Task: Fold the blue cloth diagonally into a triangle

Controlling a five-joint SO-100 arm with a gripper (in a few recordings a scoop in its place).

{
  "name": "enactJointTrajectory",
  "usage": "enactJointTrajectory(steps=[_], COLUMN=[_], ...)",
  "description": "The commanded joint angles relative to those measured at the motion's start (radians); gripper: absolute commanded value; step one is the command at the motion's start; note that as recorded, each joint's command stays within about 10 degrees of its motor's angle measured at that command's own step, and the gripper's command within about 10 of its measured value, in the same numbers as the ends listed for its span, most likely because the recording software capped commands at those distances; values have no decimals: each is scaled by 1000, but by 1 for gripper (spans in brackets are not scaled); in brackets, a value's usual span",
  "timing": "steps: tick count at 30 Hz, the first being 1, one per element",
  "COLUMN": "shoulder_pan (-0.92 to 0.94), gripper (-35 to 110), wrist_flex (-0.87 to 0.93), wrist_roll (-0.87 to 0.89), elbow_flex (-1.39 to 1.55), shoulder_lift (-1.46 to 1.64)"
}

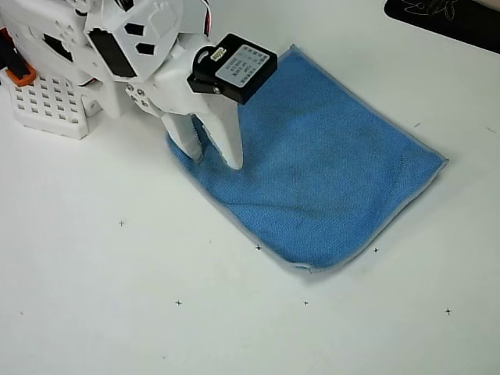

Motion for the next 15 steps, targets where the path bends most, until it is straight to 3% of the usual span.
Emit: enactJointTrajectory(steps=[1, 8, 15], shoulder_pan=[9, 95, 129], gripper=[35, 35, 35], wrist_flex=[-2, 40, 49], wrist_roll=[-75, -206, -301], elbow_flex=[-17, -194, -282], shoulder_lift=[12, -18, -363])
